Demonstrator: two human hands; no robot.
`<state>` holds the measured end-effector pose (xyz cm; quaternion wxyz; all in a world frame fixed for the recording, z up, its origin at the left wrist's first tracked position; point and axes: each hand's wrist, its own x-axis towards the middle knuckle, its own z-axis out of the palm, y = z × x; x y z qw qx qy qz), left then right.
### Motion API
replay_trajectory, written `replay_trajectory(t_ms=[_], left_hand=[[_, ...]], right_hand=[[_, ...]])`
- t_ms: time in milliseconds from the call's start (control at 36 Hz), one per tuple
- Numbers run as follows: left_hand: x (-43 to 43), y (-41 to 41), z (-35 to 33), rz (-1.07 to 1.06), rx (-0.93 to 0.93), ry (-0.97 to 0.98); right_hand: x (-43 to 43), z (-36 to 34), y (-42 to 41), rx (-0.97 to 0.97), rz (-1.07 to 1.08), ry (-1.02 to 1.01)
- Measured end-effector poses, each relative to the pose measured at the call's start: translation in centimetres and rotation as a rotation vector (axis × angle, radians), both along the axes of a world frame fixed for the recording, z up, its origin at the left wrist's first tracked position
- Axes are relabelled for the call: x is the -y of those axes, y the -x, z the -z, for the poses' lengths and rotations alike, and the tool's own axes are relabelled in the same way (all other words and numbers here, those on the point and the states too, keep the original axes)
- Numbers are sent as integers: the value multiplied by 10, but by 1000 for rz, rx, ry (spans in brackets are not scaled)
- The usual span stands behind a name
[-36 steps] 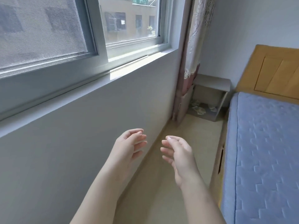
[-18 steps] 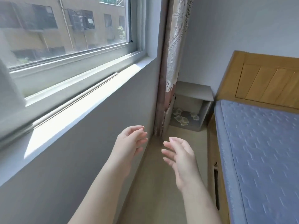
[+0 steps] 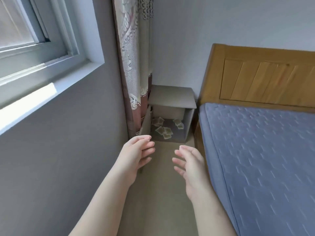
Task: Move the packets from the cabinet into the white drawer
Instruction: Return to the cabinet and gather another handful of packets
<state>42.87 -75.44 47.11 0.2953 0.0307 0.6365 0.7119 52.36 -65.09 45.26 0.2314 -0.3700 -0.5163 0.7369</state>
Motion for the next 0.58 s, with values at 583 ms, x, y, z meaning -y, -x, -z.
replay_trajectory(t_ms=[583], left_hand=[[-314,262,38,54,-105,86]], right_hand=[[-294,29,252,97,-22,18]])
